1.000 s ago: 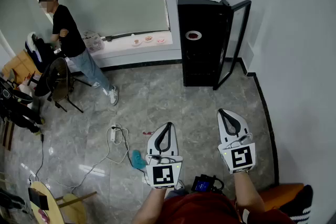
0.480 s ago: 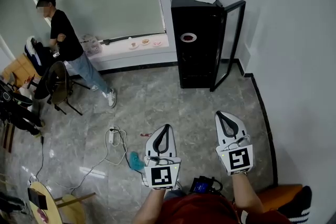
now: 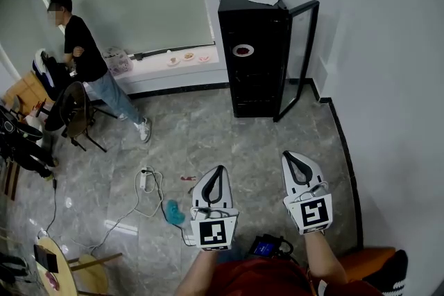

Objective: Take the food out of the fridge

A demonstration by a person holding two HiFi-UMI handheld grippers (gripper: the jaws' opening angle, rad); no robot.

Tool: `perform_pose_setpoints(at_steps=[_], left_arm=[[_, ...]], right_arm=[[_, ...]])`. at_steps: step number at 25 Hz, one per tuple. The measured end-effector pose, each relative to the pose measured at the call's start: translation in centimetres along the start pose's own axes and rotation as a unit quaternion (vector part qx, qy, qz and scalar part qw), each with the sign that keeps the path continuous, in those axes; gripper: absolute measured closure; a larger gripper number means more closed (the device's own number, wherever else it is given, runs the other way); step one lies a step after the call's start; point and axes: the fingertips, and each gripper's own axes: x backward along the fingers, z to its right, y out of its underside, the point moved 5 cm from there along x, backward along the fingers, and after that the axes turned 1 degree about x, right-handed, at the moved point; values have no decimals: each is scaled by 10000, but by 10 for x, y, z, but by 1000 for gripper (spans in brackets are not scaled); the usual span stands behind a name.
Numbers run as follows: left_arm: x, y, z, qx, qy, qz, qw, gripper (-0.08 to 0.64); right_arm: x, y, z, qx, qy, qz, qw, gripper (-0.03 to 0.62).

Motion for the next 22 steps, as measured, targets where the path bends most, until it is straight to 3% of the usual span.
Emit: perform_pose_setpoints(at_steps=[4,9,11,22], left_arm=[[-11,3,6,-181,101,-282,9994,546],[-38,6,5,110,79,77,9999,546],[-45,9,0,100,112,25,9999,546],[-112,18,-68,164,133,168,9996,546]], right_arm=[[-4,5,12,-47,37,-41,10000,571],[-20,17,26,-62,78,-179,9998,571],[-28,21,27,-51,86,-249,9996,571],[-129,17,22,75,45,-190,9998,571]])
